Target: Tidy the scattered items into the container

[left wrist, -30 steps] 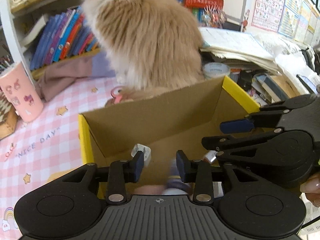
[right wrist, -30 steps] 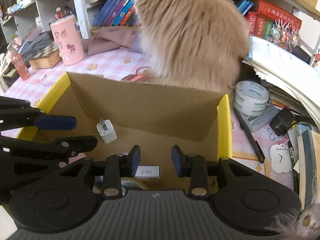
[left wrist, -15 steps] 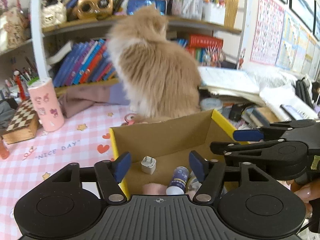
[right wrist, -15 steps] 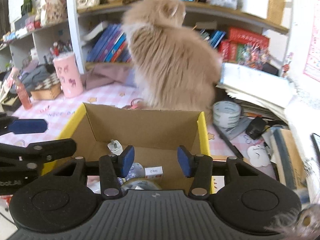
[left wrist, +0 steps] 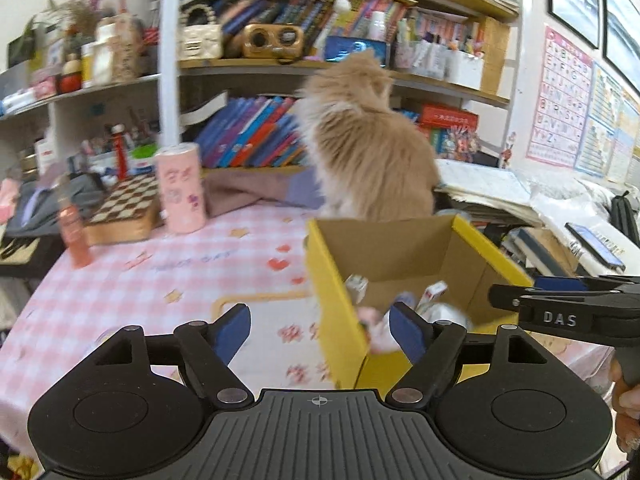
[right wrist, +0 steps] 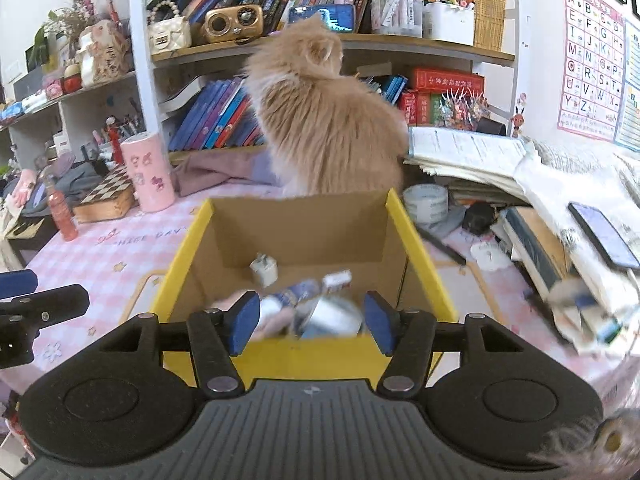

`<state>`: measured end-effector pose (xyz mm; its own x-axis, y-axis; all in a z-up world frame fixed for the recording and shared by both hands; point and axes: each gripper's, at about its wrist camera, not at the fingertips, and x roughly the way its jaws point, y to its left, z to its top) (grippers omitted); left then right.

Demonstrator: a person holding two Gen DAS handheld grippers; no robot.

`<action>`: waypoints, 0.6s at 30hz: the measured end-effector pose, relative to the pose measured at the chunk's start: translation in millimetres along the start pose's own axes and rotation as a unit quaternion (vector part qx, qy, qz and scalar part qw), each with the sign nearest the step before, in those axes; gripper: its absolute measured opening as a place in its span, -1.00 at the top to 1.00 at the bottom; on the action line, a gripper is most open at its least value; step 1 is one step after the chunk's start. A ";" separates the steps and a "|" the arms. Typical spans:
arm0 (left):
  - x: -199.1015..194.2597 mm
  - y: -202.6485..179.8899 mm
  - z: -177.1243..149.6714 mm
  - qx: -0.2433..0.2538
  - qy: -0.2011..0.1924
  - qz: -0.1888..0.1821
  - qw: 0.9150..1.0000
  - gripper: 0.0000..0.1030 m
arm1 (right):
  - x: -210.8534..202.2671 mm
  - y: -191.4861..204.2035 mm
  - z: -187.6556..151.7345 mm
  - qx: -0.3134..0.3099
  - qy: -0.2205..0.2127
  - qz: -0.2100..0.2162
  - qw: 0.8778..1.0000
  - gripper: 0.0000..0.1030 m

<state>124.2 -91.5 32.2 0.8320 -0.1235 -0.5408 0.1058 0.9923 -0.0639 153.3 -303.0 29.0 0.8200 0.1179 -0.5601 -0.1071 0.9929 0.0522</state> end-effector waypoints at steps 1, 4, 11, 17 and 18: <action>-5.9 3.2 -5.6 0.000 0.002 0.003 1.000 -0.54 | -5.7 5.3 -5.7 -0.001 0.001 0.001 1.000 -0.11; -24.3 12.9 -22.6 -0.001 0.009 0.013 1.000 -0.56 | -22.1 21.9 -22.8 -0.003 0.005 0.006 1.000 -0.13; -57.1 32.6 -57.3 -0.002 0.025 0.038 0.999 -0.69 | -53.1 59.7 -59.6 -0.002 0.013 0.016 1.000 -0.25; -72.4 45.0 -79.9 -0.007 0.043 0.059 0.997 -0.73 | -68.1 83.8 -87.9 -0.006 0.030 0.014 0.999 -0.35; -74.0 46.3 -82.6 -0.007 0.046 0.063 0.997 -0.75 | -69.4 87.1 -90.7 -0.007 0.033 0.015 0.999 -0.36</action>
<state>22.6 -36.1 0.0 0.7842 0.0032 -0.6205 -0.0050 1.0000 -0.0012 36.1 -226.2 -2.6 0.7772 0.1460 -0.6121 -0.1394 0.9885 0.0588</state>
